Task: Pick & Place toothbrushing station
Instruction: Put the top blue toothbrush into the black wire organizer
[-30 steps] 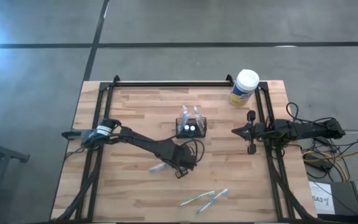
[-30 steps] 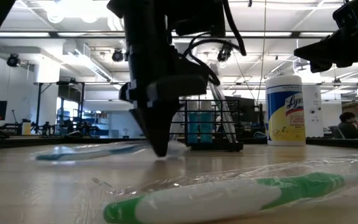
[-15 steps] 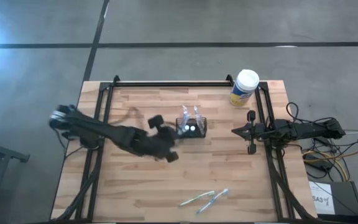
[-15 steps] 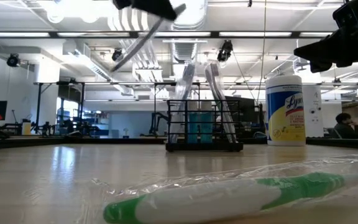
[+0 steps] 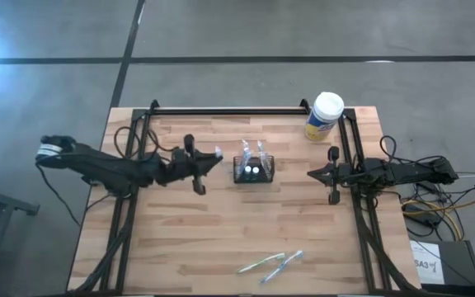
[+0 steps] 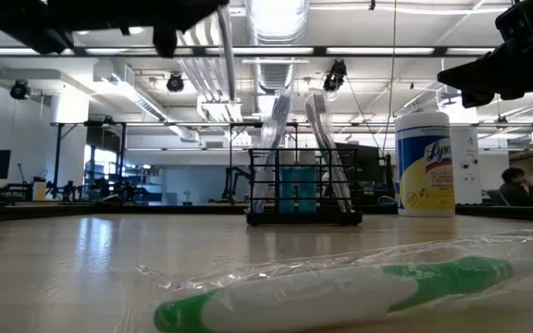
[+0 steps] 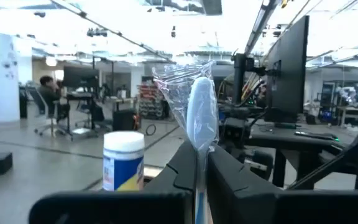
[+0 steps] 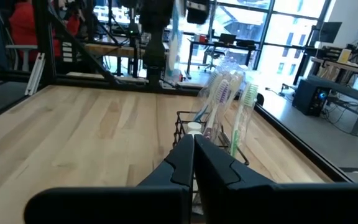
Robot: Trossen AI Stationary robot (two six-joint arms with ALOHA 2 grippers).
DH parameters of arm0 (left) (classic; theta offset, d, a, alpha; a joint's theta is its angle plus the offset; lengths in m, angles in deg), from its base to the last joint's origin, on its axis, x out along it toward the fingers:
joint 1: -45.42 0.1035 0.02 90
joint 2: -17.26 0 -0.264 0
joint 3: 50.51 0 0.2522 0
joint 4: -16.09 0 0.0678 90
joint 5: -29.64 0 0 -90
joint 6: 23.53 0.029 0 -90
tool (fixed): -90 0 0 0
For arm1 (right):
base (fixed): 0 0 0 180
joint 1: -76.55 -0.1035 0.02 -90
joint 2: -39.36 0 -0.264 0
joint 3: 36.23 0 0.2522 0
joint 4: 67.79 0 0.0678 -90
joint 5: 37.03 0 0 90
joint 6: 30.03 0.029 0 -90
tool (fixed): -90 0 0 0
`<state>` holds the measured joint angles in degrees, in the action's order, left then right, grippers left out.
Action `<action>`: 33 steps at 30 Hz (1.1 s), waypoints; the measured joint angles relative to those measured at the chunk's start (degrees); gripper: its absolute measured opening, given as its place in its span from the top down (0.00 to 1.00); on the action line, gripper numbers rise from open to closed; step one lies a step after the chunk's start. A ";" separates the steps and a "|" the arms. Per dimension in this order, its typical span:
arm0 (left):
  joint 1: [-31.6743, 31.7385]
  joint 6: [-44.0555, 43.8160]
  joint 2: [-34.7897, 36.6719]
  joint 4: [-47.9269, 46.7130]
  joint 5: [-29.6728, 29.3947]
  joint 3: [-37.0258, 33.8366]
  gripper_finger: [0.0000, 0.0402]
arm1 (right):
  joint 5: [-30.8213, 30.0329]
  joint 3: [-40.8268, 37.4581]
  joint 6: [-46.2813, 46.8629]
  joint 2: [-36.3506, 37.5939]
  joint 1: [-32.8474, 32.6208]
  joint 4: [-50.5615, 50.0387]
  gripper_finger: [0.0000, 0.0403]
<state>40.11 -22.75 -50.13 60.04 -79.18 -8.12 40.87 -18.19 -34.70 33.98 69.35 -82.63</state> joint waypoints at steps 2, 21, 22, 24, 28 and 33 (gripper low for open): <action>1.91 -1.87 -1.56 1.07 2.63 -0.18 0.96 | 0.00 0.00 -0.14 0.02 0.01 0.05 0.98; 6.42 0.32 -17.59 -3.11 6.65 9.72 0.96 | 0.00 0.00 -0.43 0.00 0.00 -0.09 0.98; 6.63 0.36 -18.09 -3.18 6.14 9.65 0.96 | 0.00 0.00 -0.43 0.00 -0.02 -0.09 0.98; 6.94 0.55 -19.09 -3.35 4.91 9.34 0.96 | -0.02 0.00 -0.43 0.00 0.01 -0.11 0.98; 7.14 0.61 -21.02 -3.25 3.50 9.03 0.96 | -0.01 0.00 -0.45 0.00 0.01 -0.11 0.98; 7.11 0.61 -23.02 -3.04 2.42 8.61 0.96 | -0.02 0.00 -0.45 0.00 0.00 -0.11 0.98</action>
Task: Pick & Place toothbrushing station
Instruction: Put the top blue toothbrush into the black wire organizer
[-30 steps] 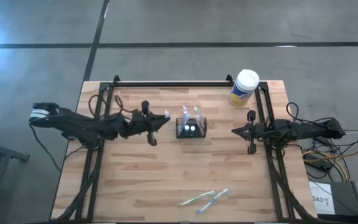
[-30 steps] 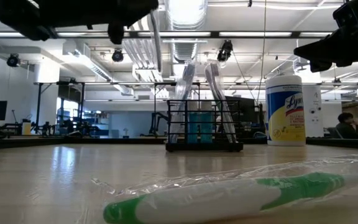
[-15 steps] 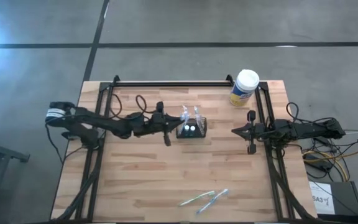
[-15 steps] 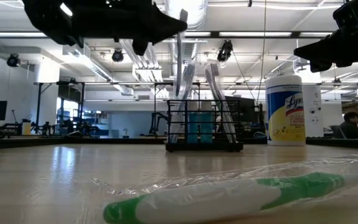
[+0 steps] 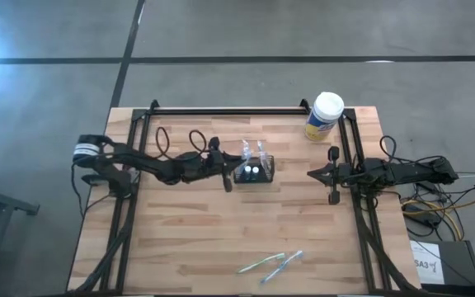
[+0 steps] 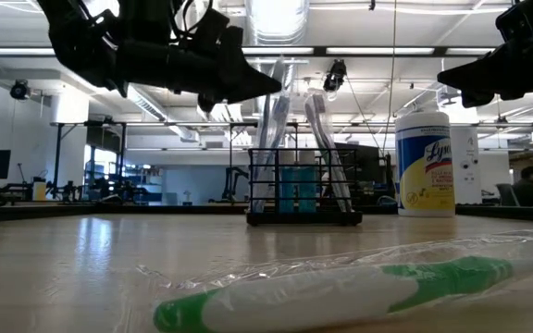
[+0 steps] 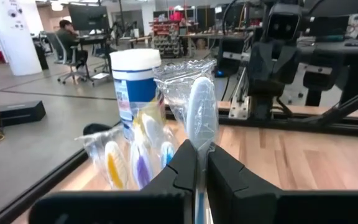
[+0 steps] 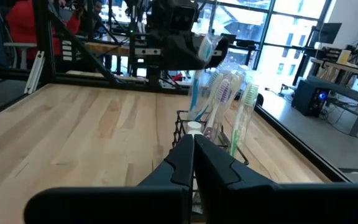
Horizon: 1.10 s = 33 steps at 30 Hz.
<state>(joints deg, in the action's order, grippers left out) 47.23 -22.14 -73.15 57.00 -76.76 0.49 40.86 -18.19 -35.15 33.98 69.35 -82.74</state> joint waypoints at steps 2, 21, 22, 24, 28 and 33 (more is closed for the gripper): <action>0.00 -0.02 -0.76 0.49 -0.04 0.00 0.96 | -0.01 0.00 0.00 0.00 0.00 0.00 0.98; -0.40 -8.90 -7.04 3.19 -10.71 -0.04 0.96 | -0.01 -0.06 0.00 -0.02 0.00 -0.02 0.98; -0.57 -8.96 -7.58 4.04 -10.72 -0.04 0.96 | -0.01 -0.10 0.00 -0.02 0.01 -0.04 0.98; -1.07 -8.72 -8.34 5.30 -10.86 -0.04 0.96 | -0.01 -0.11 0.00 -0.02 0.01 -0.05 0.98; -1.93 -7.45 -9.16 5.65 -11.37 0.00 0.96 | -0.01 -0.11 0.00 -0.02 -0.02 -0.05 0.98; -2.73 -4.86 -10.07 5.65 -12.57 0.11 0.95 | -0.01 -0.12 0.00 -0.02 -0.01 -0.05 0.98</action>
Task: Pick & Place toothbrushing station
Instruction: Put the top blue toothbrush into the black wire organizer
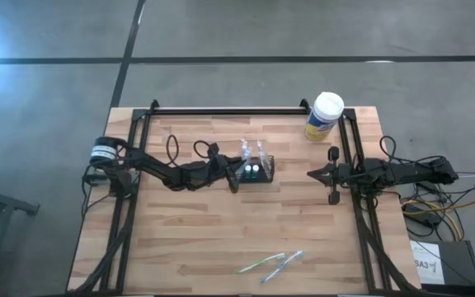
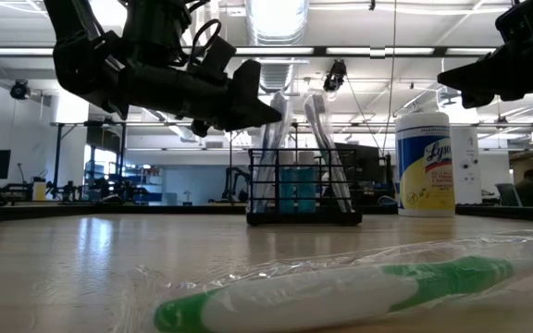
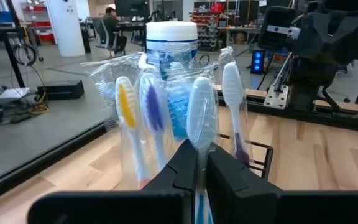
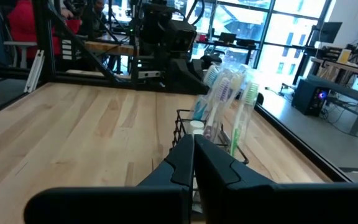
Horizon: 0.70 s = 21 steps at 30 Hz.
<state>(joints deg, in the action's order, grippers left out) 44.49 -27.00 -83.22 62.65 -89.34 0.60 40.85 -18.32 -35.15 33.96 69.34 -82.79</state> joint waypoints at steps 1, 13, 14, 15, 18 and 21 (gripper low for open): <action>-0.04 0.27 -0.20 -0.01 0.01 0.01 0.95 | 0.00 -0.04 0.00 0.00 0.00 0.01 0.98; -0.04 -0.12 0.15 -2.97 0.45 -0.31 0.89 | 0.00 -0.07 0.00 0.00 0.01 0.01 0.98; -0.04 -0.51 0.23 -3.11 0.57 -0.30 0.87 | 0.00 -0.07 0.00 0.00 0.00 0.01 0.98; -0.06 -0.90 0.39 -3.36 0.62 -0.31 0.85 | 0.00 -0.07 0.00 0.00 -0.01 0.01 0.98; -0.16 -1.35 0.46 -3.48 1.01 -0.31 0.81 | 0.00 -0.07 0.01 0.02 0.00 0.01 0.98; -0.47 -0.99 0.52 -3.60 1.10 -0.31 0.75 | -0.01 -0.07 0.02 0.02 -0.01 0.01 0.98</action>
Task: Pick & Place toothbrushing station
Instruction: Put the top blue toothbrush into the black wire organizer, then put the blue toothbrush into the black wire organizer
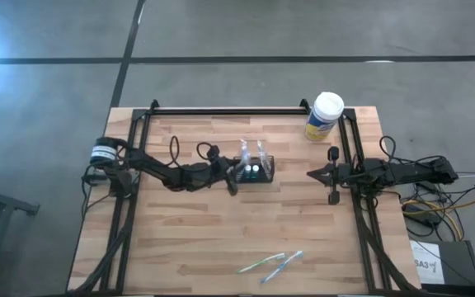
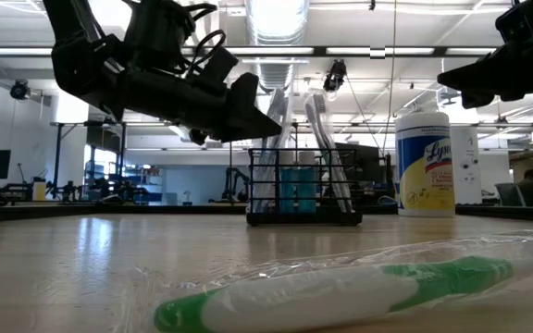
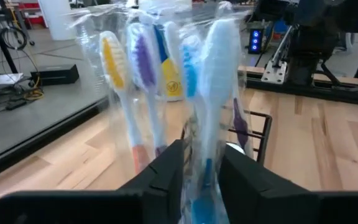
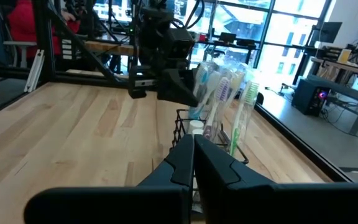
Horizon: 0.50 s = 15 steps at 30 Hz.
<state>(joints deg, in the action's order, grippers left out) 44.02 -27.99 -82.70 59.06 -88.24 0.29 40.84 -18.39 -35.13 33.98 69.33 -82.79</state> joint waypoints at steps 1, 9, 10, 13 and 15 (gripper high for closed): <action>-0.15 0.44 0.00 0.00 0.02 0.00 0.74 | 0.01 0.00 0.00 0.00 0.02 0.00 0.98; -1.24 3.43 1.89 -0.37 0.05 0.00 0.57 | 0.01 0.00 0.00 0.00 0.02 0.00 0.98; -1.33 4.18 2.36 -0.58 0.05 0.00 0.55 | 0.01 0.00 0.00 0.00 0.02 0.00 0.98; -1.91 6.51 4.25 -2.01 -0.03 0.02 0.50 | 0.01 0.00 0.14 0.00 0.00 0.00 0.98; -2.60 8.11 6.01 -3.51 -0.04 0.02 0.47 | 0.01 0.00 0.20 0.00 0.00 0.00 0.98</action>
<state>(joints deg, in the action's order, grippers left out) 41.42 -19.88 -76.69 55.54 -88.28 0.31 40.85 -18.39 -34.93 33.98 69.33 -82.79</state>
